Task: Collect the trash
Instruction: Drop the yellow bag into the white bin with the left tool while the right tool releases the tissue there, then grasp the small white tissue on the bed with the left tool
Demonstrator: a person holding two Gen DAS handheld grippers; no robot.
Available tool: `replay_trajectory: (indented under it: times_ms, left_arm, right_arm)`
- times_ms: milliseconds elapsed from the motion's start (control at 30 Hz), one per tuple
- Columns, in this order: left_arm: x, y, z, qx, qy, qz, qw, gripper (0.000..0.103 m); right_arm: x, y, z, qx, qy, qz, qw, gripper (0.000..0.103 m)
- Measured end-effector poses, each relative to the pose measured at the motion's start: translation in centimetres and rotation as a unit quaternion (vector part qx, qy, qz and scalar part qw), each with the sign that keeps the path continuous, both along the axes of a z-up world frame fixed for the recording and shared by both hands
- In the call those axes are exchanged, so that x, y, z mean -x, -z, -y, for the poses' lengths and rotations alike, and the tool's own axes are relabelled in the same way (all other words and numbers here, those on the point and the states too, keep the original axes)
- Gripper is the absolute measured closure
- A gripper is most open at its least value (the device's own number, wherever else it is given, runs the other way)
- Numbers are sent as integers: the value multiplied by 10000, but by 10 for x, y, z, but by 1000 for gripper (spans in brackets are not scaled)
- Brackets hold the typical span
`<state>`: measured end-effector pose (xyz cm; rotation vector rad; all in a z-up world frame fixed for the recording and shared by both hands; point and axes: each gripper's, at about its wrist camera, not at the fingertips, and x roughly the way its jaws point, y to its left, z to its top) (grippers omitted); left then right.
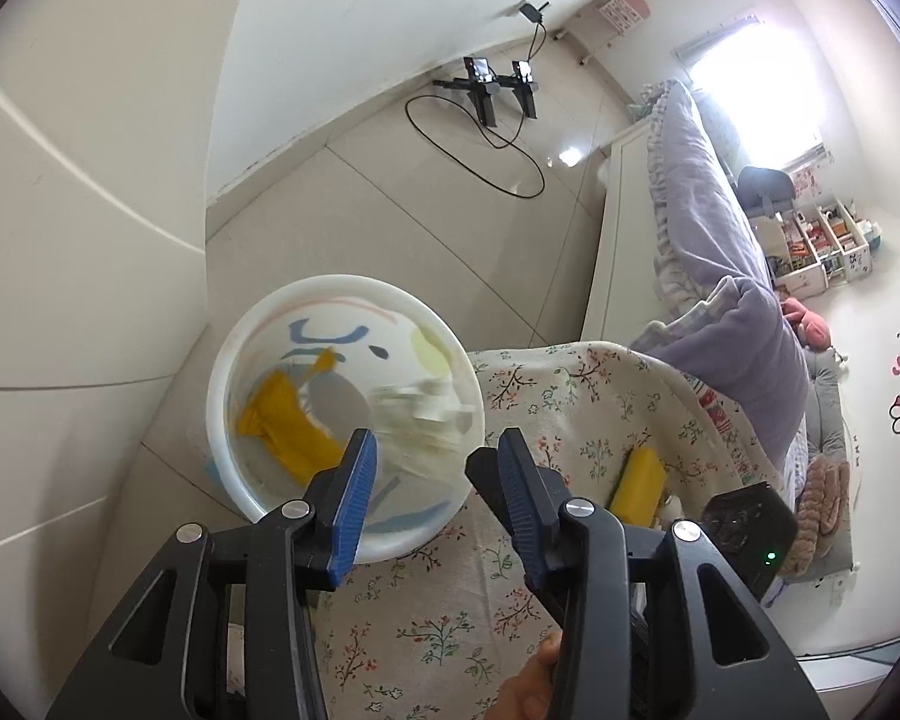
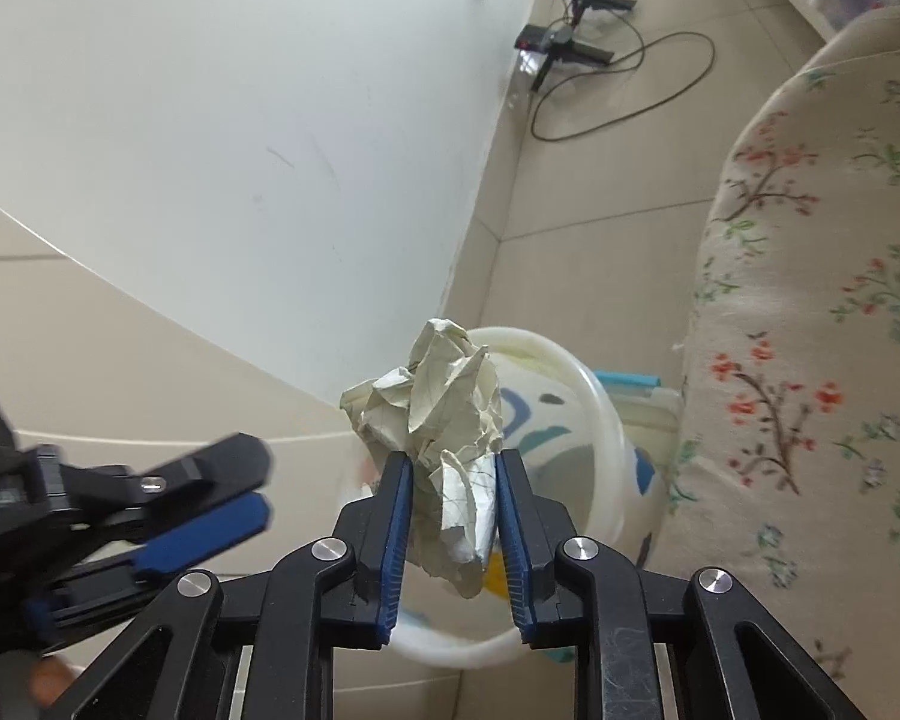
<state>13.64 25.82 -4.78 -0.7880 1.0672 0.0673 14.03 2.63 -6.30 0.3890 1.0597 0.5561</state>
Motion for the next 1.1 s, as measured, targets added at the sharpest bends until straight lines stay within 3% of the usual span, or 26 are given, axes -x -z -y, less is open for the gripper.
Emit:
replay_trajectory:
  times_ms: [67,200,467,667,800,867,1033,1100]
  left_arm:
    - [1,-2,1,-15,-3,35,10000,58]
    - [-1,-7,14,-209,145,81,9996,58]
    - [-4,-19,82,-644,1014,215,9925,58]
    - [1,-22,176,-1069,2102,327,9712,49]
    - [8,-8,237,-1137,2779,173,9537,48]
    - [13,1,264,-1308,3056,72,9431,48]
    - [20,14,298,-1447,3386,-6,9297,48]
    - [23,21,308,-1590,3450,-43,9250,48]
  right_arm:
    - [-4,12,-4,57,-8,-143,9999,46]
    - [-2,15,10,16,65,-198,9998,35]
    - [9,-36,93,-33,436,53,9990,34]
    - [33,-103,175,294,728,590,9952,23]
    - [45,-127,228,430,893,586,9933,18]
    - [52,-127,255,716,1015,496,9910,16]
    - [79,-93,328,897,1595,415,9822,13]
    - [78,-70,356,860,2048,-147,9749,13]
